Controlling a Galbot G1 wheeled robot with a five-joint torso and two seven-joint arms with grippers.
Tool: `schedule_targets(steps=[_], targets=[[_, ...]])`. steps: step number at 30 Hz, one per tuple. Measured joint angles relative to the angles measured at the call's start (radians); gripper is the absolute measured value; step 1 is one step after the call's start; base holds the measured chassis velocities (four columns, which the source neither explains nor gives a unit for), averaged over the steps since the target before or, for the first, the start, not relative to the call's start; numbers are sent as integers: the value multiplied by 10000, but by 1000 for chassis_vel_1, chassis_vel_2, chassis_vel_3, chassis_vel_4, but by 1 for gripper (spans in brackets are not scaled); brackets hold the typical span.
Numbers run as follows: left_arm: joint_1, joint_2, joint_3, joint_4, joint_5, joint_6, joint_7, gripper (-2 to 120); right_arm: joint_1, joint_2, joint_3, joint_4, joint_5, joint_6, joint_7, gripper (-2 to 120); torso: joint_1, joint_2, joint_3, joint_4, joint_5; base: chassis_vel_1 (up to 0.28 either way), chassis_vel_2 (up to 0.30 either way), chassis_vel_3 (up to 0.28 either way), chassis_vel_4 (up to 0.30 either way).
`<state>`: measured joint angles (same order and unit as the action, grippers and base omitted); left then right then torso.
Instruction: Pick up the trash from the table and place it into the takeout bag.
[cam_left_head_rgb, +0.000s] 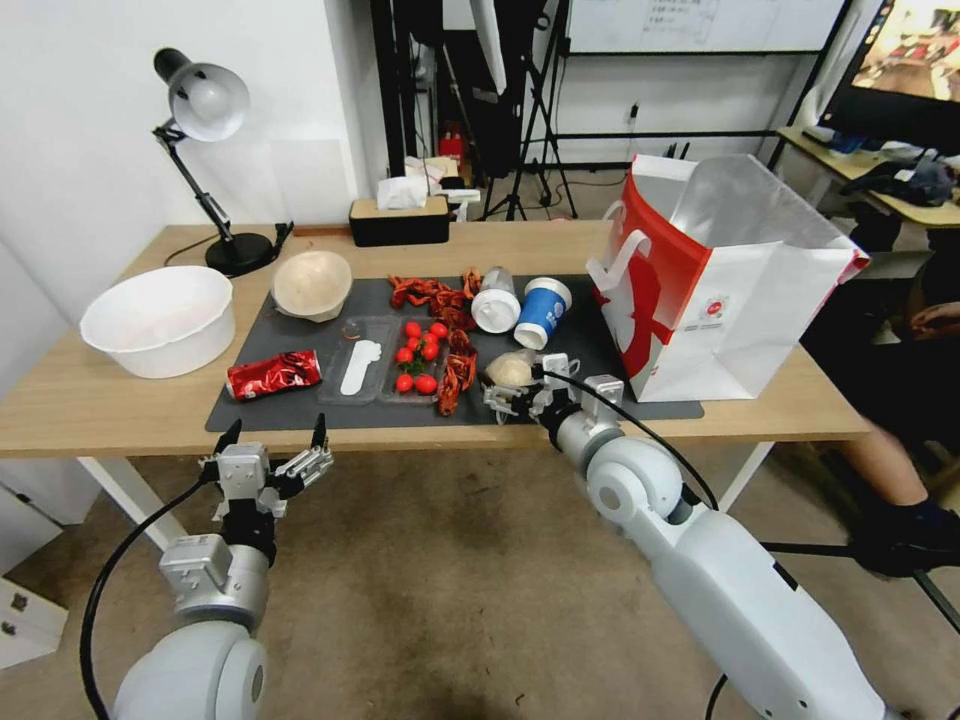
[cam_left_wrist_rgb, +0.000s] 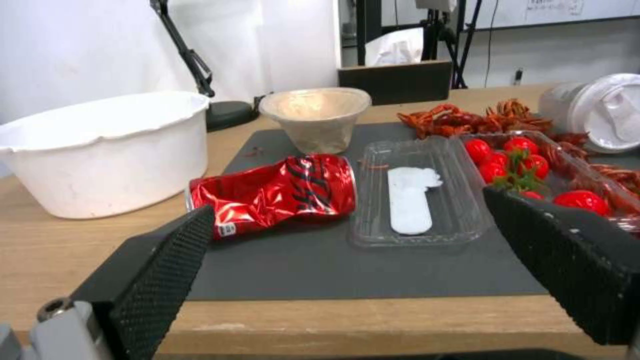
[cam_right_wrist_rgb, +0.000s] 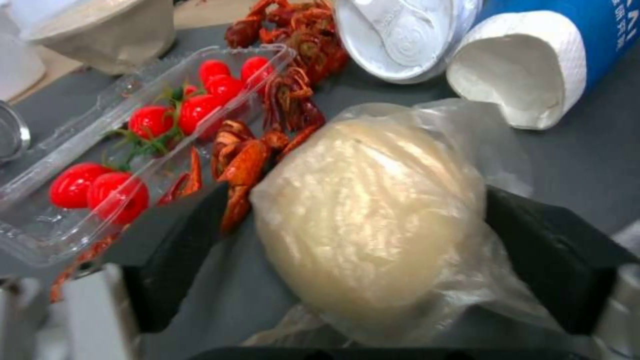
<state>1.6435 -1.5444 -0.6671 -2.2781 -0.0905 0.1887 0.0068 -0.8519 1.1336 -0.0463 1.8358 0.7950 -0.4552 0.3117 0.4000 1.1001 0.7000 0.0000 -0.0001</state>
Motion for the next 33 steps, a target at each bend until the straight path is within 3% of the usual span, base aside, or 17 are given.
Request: schedule_targets(steps=[3,17,23,30,33], targets=[[2,8,-14,0,0,-45,-7,100,20,23,-19,0,-7,-106,93,84,0,0,0,0,0,0,0,0,0],[-38,7,24,201,14,-181,-29,100,-125,-27,33,89,-44,-267,290,30,0,0,0,0,1,0,0,0,0],[-66,12,40,249,18,-197,-30,100,-139,-61,68,135,-41,-298,348,14,0,0,0,0,0,0,0,0,0],[-70,26,33,286,26,-212,-30,100,-288,-117,234,498,45,-310,349,7,0,-1,0,0,1,0,0,0,0],[-71,52,0,304,36,-230,-35,100,-551,-630,1250,2379,821,98,-282,7,0,-1,0,0,1,0,0,0,0]])
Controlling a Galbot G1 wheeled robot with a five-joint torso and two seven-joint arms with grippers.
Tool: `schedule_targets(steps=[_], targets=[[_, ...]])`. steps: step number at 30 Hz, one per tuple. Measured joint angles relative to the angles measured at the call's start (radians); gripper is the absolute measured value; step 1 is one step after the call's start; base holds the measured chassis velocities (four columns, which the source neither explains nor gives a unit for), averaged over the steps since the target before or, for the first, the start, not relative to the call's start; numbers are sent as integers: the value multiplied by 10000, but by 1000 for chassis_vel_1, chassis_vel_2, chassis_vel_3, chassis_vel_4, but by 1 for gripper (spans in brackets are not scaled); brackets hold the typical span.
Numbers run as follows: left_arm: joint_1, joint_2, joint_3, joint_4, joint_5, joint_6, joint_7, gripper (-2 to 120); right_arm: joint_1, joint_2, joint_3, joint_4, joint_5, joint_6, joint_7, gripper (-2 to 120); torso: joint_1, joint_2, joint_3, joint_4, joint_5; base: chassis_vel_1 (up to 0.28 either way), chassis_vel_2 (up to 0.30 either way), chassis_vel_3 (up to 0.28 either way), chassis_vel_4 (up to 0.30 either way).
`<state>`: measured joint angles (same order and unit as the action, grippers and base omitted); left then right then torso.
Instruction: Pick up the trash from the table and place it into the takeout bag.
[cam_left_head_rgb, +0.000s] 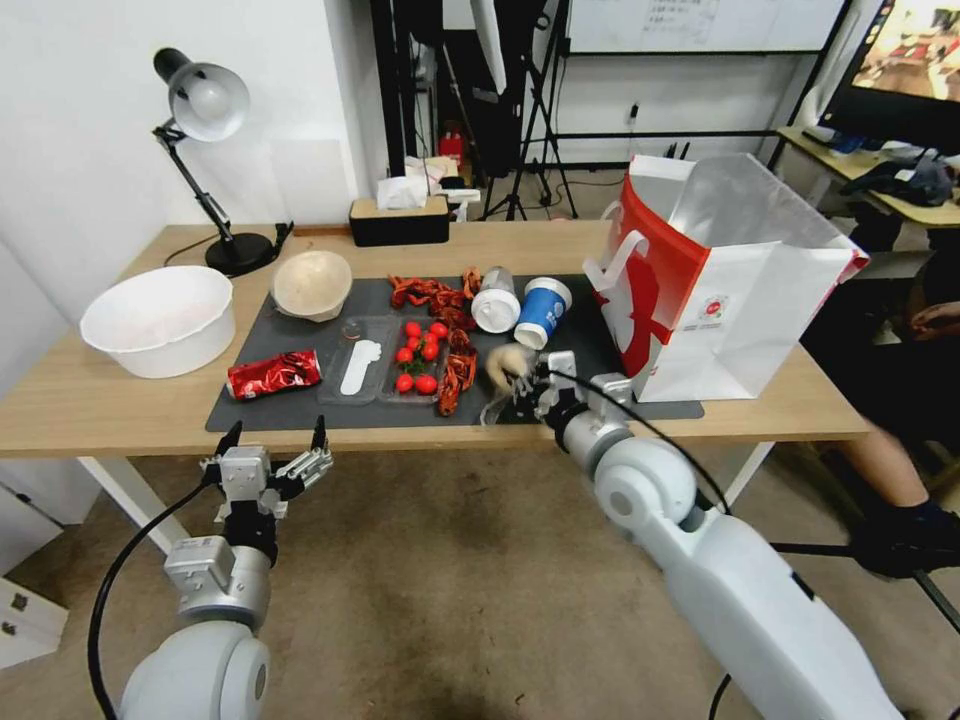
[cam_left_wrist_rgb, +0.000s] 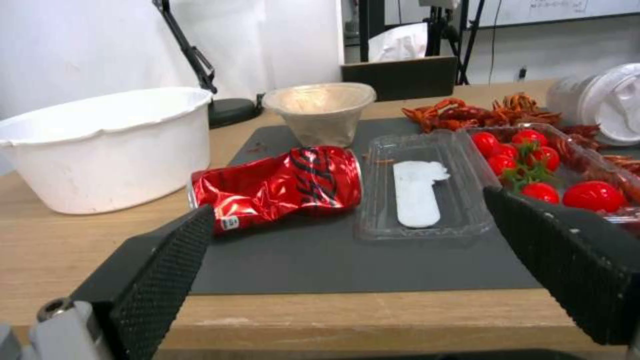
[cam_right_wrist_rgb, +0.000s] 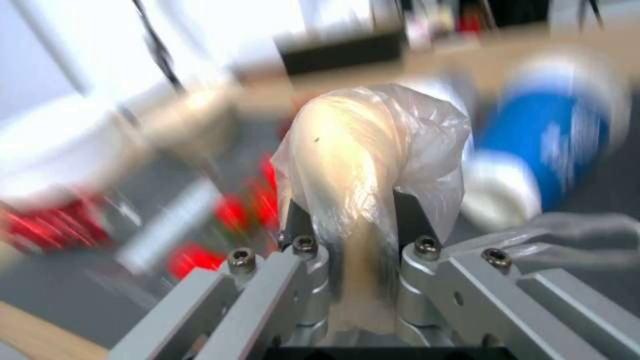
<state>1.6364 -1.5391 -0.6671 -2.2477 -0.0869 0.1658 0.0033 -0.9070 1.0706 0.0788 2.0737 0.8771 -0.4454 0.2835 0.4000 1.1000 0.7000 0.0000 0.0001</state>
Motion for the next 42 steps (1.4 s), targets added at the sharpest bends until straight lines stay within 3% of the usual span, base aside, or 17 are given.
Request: schedule_targets(steps=[5,9,13,23,24,27,29,35,37,42], targets=[[4,-10,27,-4,48,0,-1,100,2,-714,1292,1136,692,773,-901,7,-2,0,0,-1,1,0,0,0,0],[15,-29,64,-3,107,-11,-1,100,174,-1156,1969,1554,1153,1070,-952,7,-2,1,-1,-2,1,0,0,0,0],[38,-76,152,16,246,-63,1,100,815,-1818,2720,1542,1446,1356,-219,7,-2,0,0,0,0,0,0,0,0],[65,-112,227,16,337,-98,12,100,1470,-2027,2972,937,1558,1343,712,7,-1,0,0,1,1,0,0,0,0],[85,-120,240,16,371,-137,16,100,1777,-2045,3009,679,1673,1168,1285,7,-1,0,0,0,2,0,0,0,0],[91,-121,240,15,379,-150,16,100,1876,-2046,3014,599,1709,1105,1480,7,-1,0,0,1,2,0,0,0,0],[119,-121,238,7,405,-215,18,100,2275,-2047,3019,223,1775,613,2404,7,-1,0,0,1,-1,0,0,0,0],[165,-109,214,-2,411,-306,19,100,2704,-2013,2999,-640,1771,-349,3767,10,-1,-1,0,0,1,0,0,0,0],[173,-114,207,13,423,-366,19,100,2720,-1929,2952,-880,1771,-1088,4411,22,-1,-1,1,0,1,0,0,0,0],[170,-119,217,39,450,-383,19,100,2778,-1881,2937,-1007,1808,-1351,4557,36,-1,-1,1,0,0,0,0,0,0]])
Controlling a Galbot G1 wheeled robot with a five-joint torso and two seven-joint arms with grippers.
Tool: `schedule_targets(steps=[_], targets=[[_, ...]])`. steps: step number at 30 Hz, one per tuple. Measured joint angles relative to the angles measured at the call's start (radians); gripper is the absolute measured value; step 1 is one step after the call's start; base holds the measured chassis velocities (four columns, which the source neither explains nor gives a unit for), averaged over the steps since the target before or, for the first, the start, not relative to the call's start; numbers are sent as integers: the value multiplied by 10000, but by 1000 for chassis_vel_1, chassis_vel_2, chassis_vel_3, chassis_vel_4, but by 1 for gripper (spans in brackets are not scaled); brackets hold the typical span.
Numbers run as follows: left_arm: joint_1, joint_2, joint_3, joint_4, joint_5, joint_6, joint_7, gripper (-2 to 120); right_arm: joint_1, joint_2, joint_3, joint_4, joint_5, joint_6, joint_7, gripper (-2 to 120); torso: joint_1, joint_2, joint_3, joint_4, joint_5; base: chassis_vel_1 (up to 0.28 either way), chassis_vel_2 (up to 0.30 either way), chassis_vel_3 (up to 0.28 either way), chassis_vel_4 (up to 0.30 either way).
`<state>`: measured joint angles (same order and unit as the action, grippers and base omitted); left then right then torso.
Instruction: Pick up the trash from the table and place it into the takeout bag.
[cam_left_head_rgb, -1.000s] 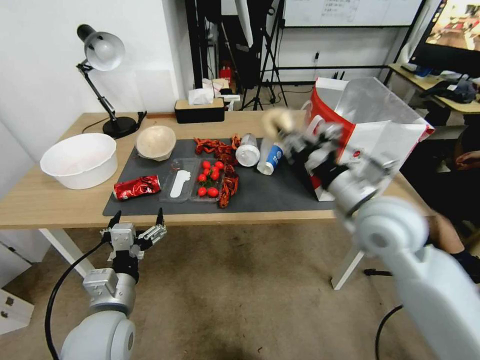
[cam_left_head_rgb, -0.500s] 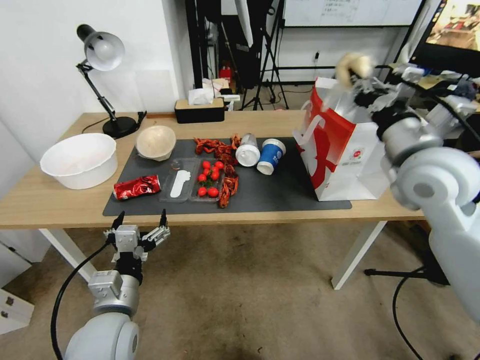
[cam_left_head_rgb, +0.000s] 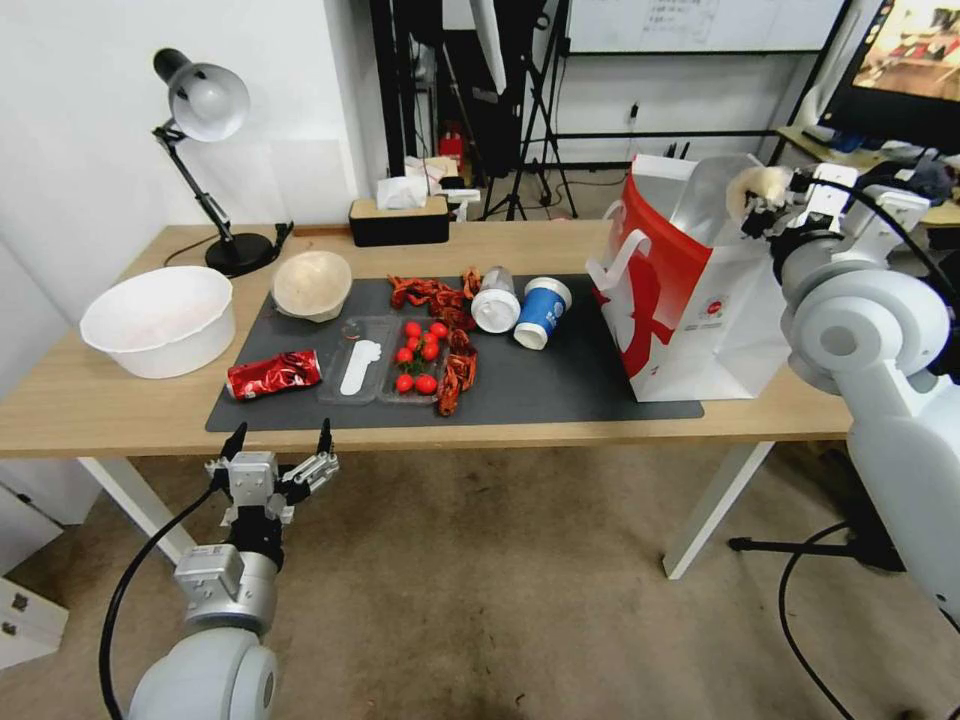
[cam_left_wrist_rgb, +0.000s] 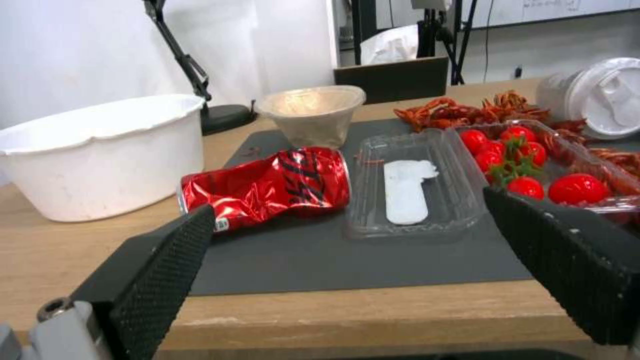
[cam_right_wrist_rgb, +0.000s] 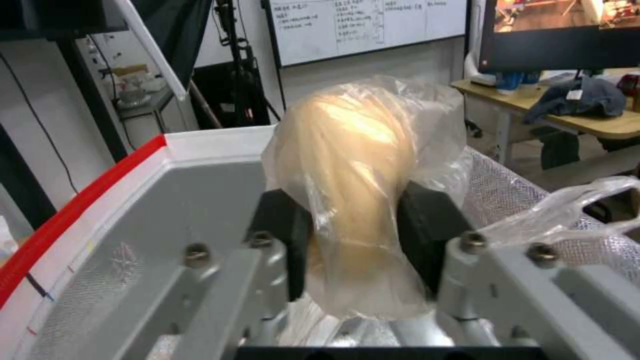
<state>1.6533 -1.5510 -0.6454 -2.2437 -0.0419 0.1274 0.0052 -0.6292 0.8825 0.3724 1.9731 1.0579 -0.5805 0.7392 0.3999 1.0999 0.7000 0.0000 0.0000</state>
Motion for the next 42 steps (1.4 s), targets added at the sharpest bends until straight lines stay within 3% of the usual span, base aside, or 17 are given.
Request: schedule_targets(steps=[7,9,13,14,16,20,23,24,27,31,36,42], targets=[[-13,-14,21,65,21,-40,1,100,163,-32,-10,-92,186,-176,76,59,0,0,0,0,-1,0,0,0,0],[-21,-14,21,76,21,-50,2,100,179,-41,-11,-87,208,-205,81,70,1,0,0,0,-1,0,0,0,0],[-23,-19,22,99,21,-62,2,100,211,-46,-16,-85,219,-182,51,80,1,1,-1,0,-1,0,0,0,0],[-24,-23,22,107,22,-70,2,100,226,-46,-18,-83,225,-117,0,86,1,0,0,0,0,0,0,0,0],[-23,-31,25,116,24,-81,3,100,263,-62,-19,66,429,947,-809,94,1,0,0,0,-1,0,0,0,0],[-36,-30,24,119,24,-82,3,100,216,-102,-10,373,703,1873,-1780,96,1,0,-1,2,-2,0,0,0,0],[-59,-13,15,120,21,-82,3,100,-232,-259,89,1069,991,2893,-3357,99,1,0,-2,1,-2,0,0,0,0],[-59,-13,15,120,21,-82,3,100,-232,-259,89,1069,991,2893,-3357,99,1,0,-2,1,-2,0,0,0,0],[-63,13,-8,127,11,-82,2,100,-1314,-587,230,1962,970,3402,-4655,100,1,1,-2,0,0,0,0,0,0],[-67,36,-17,131,-12,-82,0,100,-2224,-823,259,2527,534,3705,-5236,100,0,1,-2,-1,0,0,0,0,0],[-99,78,-28,155,-42,-79,-2,100,-4970,-1116,12,3652,-1655,4797,-6226,100,0,1,-3,0,-2,0,0,0,0],[-94,102,-45,158,-60,-86,-6,100,-6857,-896,-49,3904,-3817,5916,-6469,100,0,1,-2,0,0,0,0,0,0]])
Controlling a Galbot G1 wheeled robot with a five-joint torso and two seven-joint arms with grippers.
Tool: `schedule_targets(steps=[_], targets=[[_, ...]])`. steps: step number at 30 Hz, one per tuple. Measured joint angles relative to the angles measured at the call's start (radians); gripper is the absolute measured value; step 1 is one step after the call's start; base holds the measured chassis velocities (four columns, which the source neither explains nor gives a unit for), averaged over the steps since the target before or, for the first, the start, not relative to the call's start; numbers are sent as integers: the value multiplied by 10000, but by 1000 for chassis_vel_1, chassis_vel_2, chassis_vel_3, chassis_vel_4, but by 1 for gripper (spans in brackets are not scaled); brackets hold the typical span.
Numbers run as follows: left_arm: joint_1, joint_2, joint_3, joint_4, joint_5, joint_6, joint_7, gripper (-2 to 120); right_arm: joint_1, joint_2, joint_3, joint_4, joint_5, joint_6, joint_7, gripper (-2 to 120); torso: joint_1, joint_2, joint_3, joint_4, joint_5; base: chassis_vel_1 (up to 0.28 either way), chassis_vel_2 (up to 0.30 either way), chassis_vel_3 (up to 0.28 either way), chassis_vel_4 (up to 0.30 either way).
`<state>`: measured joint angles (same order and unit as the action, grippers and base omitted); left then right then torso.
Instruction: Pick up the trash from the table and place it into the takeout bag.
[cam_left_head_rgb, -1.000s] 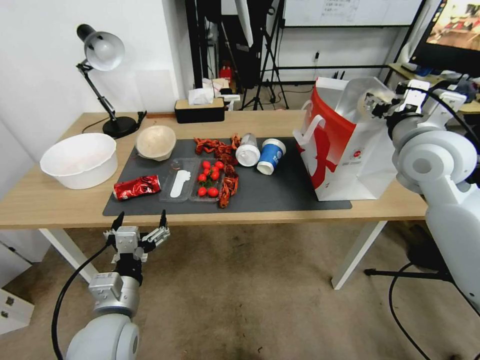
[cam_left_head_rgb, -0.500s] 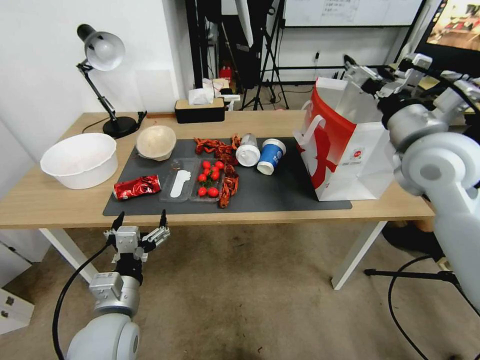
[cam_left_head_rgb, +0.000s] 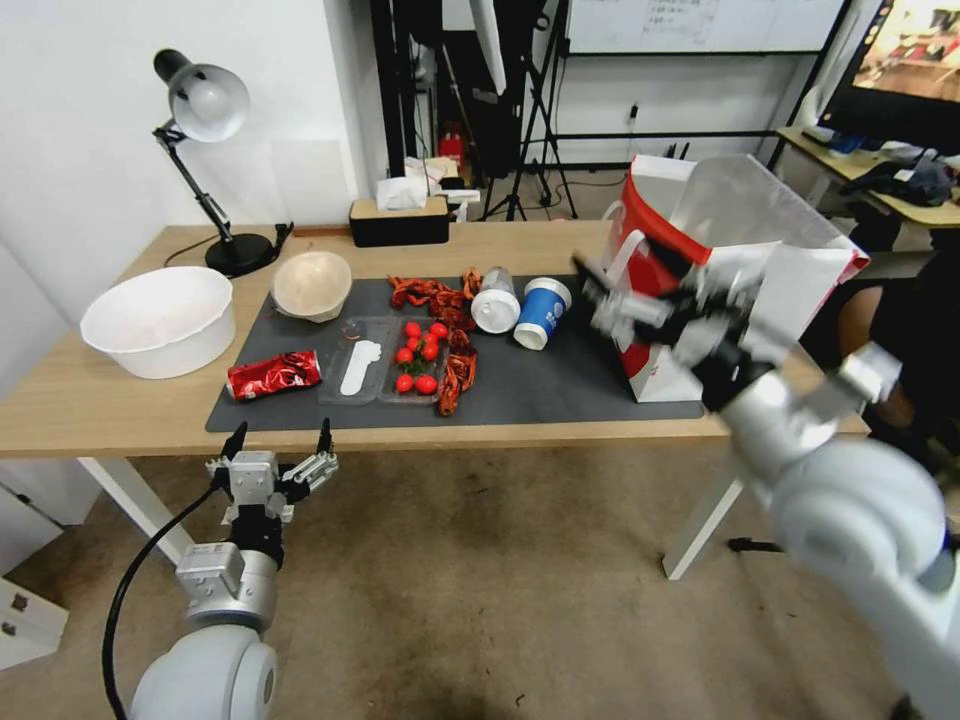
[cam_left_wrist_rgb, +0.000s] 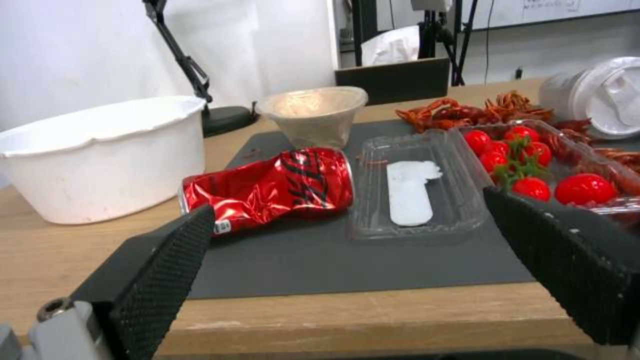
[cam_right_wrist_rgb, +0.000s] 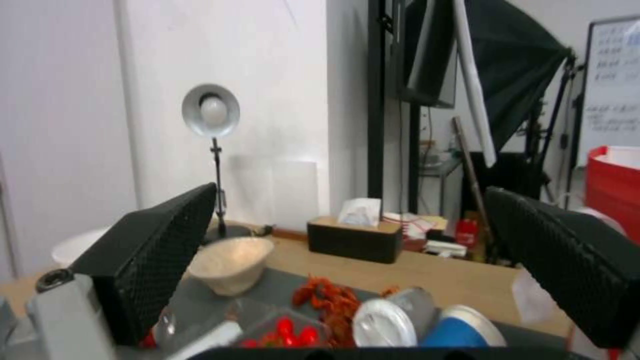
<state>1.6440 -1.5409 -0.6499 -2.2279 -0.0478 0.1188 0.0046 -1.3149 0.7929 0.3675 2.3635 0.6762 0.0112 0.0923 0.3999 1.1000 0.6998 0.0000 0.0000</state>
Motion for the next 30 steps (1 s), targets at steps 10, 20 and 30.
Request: schedule_targets(steps=[10,20,30], targets=[[-10,117,-113,-28,-229,-49,-21,100,-3737,1911,-354,-739,-3953,2287,610,100,1,1,0,-1,-1,0,0,0,0],[-5,155,-66,58,-233,-92,-24,100,-4321,2885,-585,-2253,-4964,3368,1582,100,1,1,2,1,-1,0,0,0,0],[11,160,-83,66,-233,-110,-26,100,-4129,2990,-692,-2612,-4912,3344,1763,100,1,0,2,1,-1,0,0,0,0]])
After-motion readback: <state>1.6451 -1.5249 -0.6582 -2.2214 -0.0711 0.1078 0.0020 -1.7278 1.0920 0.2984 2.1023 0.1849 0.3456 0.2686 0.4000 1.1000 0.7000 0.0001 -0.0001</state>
